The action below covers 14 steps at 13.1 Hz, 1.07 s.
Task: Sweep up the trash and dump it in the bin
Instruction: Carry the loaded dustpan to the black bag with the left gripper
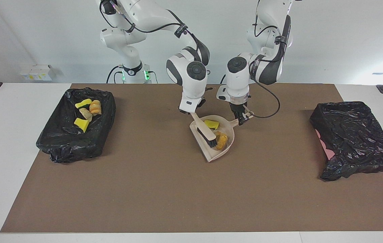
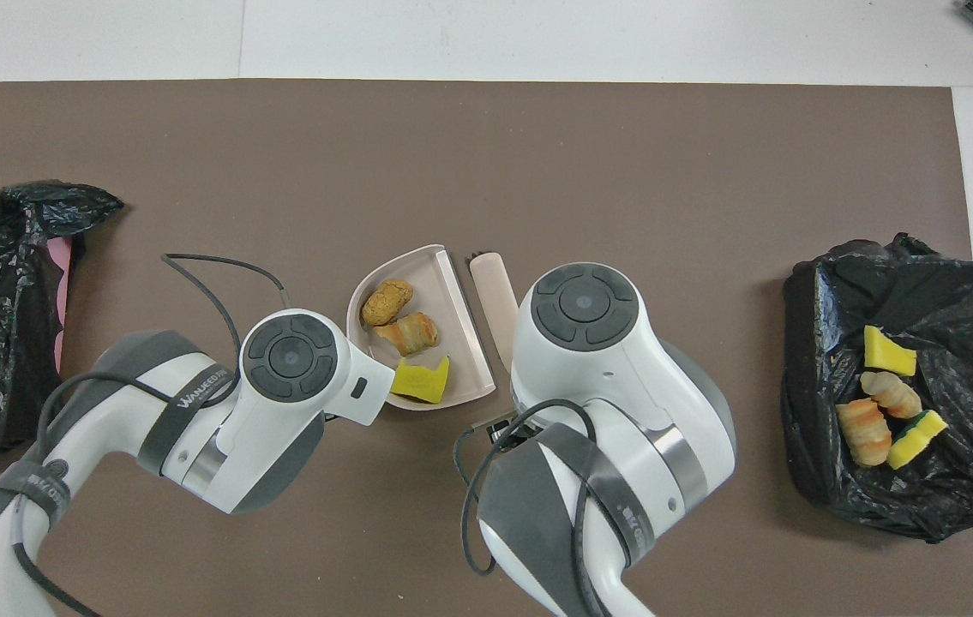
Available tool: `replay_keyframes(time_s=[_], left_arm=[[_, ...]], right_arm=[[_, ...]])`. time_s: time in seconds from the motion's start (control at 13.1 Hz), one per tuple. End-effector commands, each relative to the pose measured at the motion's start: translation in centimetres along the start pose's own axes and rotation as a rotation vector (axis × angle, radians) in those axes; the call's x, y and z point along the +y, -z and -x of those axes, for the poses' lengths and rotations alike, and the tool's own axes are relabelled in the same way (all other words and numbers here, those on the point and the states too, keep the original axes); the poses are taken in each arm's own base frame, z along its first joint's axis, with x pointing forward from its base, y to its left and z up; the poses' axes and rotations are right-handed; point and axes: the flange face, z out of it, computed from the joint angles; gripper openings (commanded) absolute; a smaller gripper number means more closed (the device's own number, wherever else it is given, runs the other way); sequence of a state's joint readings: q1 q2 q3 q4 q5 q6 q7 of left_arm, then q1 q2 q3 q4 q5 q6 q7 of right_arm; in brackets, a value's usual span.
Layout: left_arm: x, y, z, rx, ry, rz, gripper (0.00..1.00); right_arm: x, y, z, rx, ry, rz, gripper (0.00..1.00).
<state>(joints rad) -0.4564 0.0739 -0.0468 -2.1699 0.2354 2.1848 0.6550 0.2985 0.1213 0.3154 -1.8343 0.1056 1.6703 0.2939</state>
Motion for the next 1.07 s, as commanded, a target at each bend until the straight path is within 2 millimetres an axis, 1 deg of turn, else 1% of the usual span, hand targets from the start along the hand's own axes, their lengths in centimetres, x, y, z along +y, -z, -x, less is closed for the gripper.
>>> replay_keyframes(time_s=[0.0,0.15,0.23,0.31,0.38,0.46,0.54,0.61,0.77,0.84,0.92,0.99], left_arm=[[-3.7,1.6,2.0,0.021,-0.044,0.041,0.0],[-6.9,3.7,4.7,0.037,-0.06,0.075,0.0],[-8.4,4.6,6.2,0.05,-0.072,0.089,0.0],[-10.1,5.7,8.0,0.075,-0.073,0.109,0.0],[-11.5,7.0,9.8,0.097,-0.075,0.125,0.0],[-13.0,8.0,12.1,0.118,-0.073,0.138,0.0],[-14.1,8.7,13.8,0.139,-0.082,0.145,0.0],[-15.2,9.1,15.5,0.16,-0.094,0.147,0.0],[-17.0,9.2,19.3,0.19,-0.108,0.142,0.0],[-17.8,9.2,21.2,0.201,-0.119,0.136,0.0],[-18.5,9.0,23.6,0.205,-0.138,0.129,0.0],[-19.2,8.6,25.9,0.21,-0.151,0.123,0.0]], right_arm=[[-1.9,-0.9,3.1,-0.041,-0.115,0.01,0.0],[-2.5,-2.2,5.1,-0.077,-0.164,-0.02,0.0],[-2.4,-2.6,6.0,-0.096,-0.22,-0.03,0.0],[-3.0,-3.2,7.1,-0.11,-0.25,-0.015,0.0],[-4.3,-4.1,7.8,-0.131,-0.276,0.004,0.0],[-5.8,-5.4,8.0,-0.145,-0.307,0.022,0.0],[-7.1,-6.4,7.9,-0.168,-0.332,0.005,0.0],[-7.9,-6.9,7.8,-0.189,-0.356,-0.038,0.0],[-11.7,-9.5,8.4,-0.206,-0.301,-0.037,0.0],[-12.7,-10.5,8.3,-0.204,-0.291,-0.041,0.0],[-14.6,-11.8,8.6,-0.203,-0.267,-0.053,0.0],[-15.3,-12.2,8.2,-0.182,-0.262,-0.073,0.0]])
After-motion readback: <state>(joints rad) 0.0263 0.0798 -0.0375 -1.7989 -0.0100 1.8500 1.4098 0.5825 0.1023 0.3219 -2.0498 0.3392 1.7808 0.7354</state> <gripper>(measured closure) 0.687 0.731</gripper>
